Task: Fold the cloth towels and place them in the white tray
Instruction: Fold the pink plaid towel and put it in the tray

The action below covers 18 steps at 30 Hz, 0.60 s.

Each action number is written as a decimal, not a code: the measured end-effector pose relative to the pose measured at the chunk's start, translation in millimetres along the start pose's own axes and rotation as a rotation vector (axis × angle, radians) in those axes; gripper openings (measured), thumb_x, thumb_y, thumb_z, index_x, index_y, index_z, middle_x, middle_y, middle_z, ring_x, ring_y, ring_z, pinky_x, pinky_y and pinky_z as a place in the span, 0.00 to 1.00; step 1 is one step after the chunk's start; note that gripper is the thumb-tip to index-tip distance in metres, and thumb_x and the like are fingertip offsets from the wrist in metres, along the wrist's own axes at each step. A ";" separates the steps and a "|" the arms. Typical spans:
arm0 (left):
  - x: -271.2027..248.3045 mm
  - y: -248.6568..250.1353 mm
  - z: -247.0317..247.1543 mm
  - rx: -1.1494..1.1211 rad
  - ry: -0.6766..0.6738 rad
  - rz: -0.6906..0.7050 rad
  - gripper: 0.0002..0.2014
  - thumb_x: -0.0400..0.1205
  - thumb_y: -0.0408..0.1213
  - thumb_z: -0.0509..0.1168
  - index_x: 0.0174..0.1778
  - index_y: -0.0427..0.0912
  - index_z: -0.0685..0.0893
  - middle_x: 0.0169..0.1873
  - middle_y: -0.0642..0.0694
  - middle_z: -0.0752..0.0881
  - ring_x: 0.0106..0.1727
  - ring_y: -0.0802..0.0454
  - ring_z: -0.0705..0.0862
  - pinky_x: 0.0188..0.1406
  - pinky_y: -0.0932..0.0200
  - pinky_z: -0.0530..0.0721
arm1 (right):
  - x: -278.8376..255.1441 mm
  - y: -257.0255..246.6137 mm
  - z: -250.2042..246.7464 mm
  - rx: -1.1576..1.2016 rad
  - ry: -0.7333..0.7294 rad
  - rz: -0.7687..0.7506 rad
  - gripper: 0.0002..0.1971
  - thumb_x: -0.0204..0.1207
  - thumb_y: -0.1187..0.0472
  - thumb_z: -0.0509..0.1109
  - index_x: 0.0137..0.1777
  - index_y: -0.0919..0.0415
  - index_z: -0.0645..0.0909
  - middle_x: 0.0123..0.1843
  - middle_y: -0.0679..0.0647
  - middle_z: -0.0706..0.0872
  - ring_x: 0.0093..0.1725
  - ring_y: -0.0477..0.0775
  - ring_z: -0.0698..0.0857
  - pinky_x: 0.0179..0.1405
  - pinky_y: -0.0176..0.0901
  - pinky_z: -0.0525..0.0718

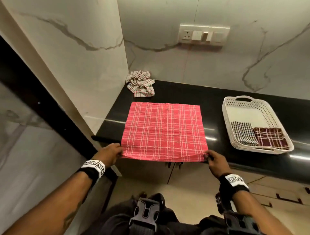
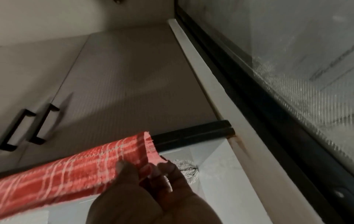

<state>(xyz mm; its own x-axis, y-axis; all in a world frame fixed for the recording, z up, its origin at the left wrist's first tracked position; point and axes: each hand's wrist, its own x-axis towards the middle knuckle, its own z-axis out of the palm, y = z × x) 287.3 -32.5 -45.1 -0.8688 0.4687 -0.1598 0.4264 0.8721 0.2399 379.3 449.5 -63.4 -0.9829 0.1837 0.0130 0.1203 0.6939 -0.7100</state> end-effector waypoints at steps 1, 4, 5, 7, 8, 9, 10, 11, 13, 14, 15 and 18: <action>-2.6 1.6 2.9 -0.017 -0.010 -0.023 0.09 0.81 0.35 0.68 0.56 0.50 0.87 0.51 0.51 0.81 0.55 0.49 0.83 0.51 0.51 0.84 | -5.0 -0.1 0.3 -0.005 -0.015 0.008 0.09 0.81 0.71 0.69 0.52 0.58 0.88 0.43 0.50 0.90 0.44 0.54 0.89 0.52 0.51 0.86; -5.5 6.8 -1.9 -0.108 -0.023 -0.071 0.06 0.82 0.36 0.69 0.52 0.50 0.87 0.50 0.55 0.83 0.52 0.54 0.83 0.51 0.57 0.80 | -12.3 -4.1 -4.9 -0.007 -0.043 0.033 0.10 0.80 0.71 0.69 0.52 0.57 0.88 0.44 0.48 0.90 0.45 0.51 0.88 0.50 0.42 0.81; -5.1 3.3 -3.5 -0.155 -0.029 -0.113 0.06 0.82 0.35 0.69 0.51 0.51 0.87 0.48 0.55 0.84 0.50 0.54 0.84 0.50 0.57 0.81 | -13.6 -6.2 -7.3 0.005 -0.050 0.056 0.10 0.80 0.71 0.69 0.52 0.56 0.87 0.44 0.48 0.91 0.45 0.50 0.89 0.49 0.42 0.81; -5.0 -7.6 -7.3 -0.252 -0.054 -0.208 0.08 0.82 0.34 0.69 0.47 0.55 0.86 0.44 0.56 0.88 0.47 0.56 0.87 0.51 0.55 0.84 | -16.3 -9.6 -12.4 0.017 -0.063 0.087 0.05 0.80 0.67 0.71 0.47 0.56 0.84 0.42 0.46 0.91 0.43 0.43 0.88 0.46 0.40 0.80; -5.4 -15.1 -7.6 -0.294 -0.064 -0.228 0.09 0.82 0.34 0.70 0.45 0.57 0.86 0.43 0.56 0.90 0.46 0.56 0.88 0.52 0.54 0.86 | -17.3 -11.3 -15.9 0.013 -0.087 0.096 0.04 0.80 0.65 0.72 0.45 0.56 0.84 0.40 0.45 0.90 0.42 0.38 0.87 0.43 0.36 0.79; -5.9 -21.8 -8.4 -0.332 -0.076 -0.238 0.09 0.81 0.34 0.71 0.43 0.57 0.86 0.41 0.55 0.90 0.46 0.56 0.89 0.52 0.53 0.86 | -17.9 -13.5 -19.6 0.015 -0.128 0.109 0.04 0.80 0.64 0.73 0.44 0.57 0.84 0.39 0.45 0.90 0.40 0.36 0.86 0.40 0.31 0.79; -6.1 -25.9 -11.2 -0.375 -0.087 -0.244 0.08 0.81 0.35 0.72 0.42 0.55 0.87 0.40 0.54 0.91 0.45 0.55 0.90 0.50 0.55 0.86 | -17.5 -15.4 -23.2 0.037 -0.181 0.123 0.04 0.79 0.64 0.73 0.43 0.58 0.85 0.38 0.46 0.91 0.39 0.37 0.87 0.40 0.27 0.80; -6.7 -28.2 -14.9 -0.424 -0.089 -0.260 0.05 0.81 0.36 0.73 0.43 0.52 0.88 0.39 0.53 0.92 0.44 0.55 0.90 0.47 0.57 0.86 | -16.7 -16.5 -26.1 0.086 -0.233 0.144 0.03 0.80 0.65 0.73 0.44 0.59 0.86 0.38 0.50 0.92 0.39 0.40 0.89 0.43 0.29 0.84; -7.1 -28.4 -27.0 -0.538 -0.072 -0.281 0.01 0.81 0.36 0.73 0.45 0.45 0.90 0.39 0.48 0.92 0.42 0.55 0.90 0.41 0.64 0.82 | -11.2 -21.0 -32.9 0.232 -0.299 0.202 0.04 0.81 0.68 0.71 0.47 0.65 0.87 0.41 0.62 0.92 0.40 0.52 0.91 0.49 0.48 0.91; -5.6 -28.1 -33.4 -0.590 -0.060 -0.283 0.02 0.82 0.36 0.72 0.45 0.43 0.90 0.39 0.47 0.92 0.42 0.55 0.90 0.41 0.64 0.81 | -5.7 -23.4 -36.5 0.296 -0.300 0.235 0.05 0.82 0.69 0.69 0.49 0.67 0.86 0.43 0.66 0.91 0.39 0.56 0.91 0.49 0.53 0.91; 1.8 -30.2 -39.6 -0.622 -0.051 -0.286 0.02 0.82 0.36 0.72 0.45 0.43 0.90 0.40 0.47 0.92 0.42 0.55 0.90 0.42 0.63 0.82 | 5.9 -24.8 -38.4 0.343 -0.281 0.263 0.05 0.83 0.70 0.67 0.51 0.68 0.86 0.44 0.67 0.90 0.39 0.56 0.90 0.46 0.54 0.92; 33.2 -32.8 -53.9 -0.649 0.034 -0.284 0.03 0.83 0.36 0.71 0.48 0.44 0.89 0.41 0.47 0.91 0.44 0.53 0.89 0.44 0.56 0.84 | 49.2 -29.5 -39.9 0.307 -0.133 0.249 0.05 0.83 0.67 0.68 0.49 0.60 0.85 0.42 0.57 0.90 0.39 0.53 0.89 0.45 0.52 0.89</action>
<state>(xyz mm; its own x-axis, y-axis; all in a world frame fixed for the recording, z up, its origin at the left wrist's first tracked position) 231.0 -53.1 -6.7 -0.9361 0.2214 -0.2735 -0.0452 0.6951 0.7175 333.0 465.9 -13.8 -0.9409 0.2141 -0.2624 0.3292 0.3960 -0.8572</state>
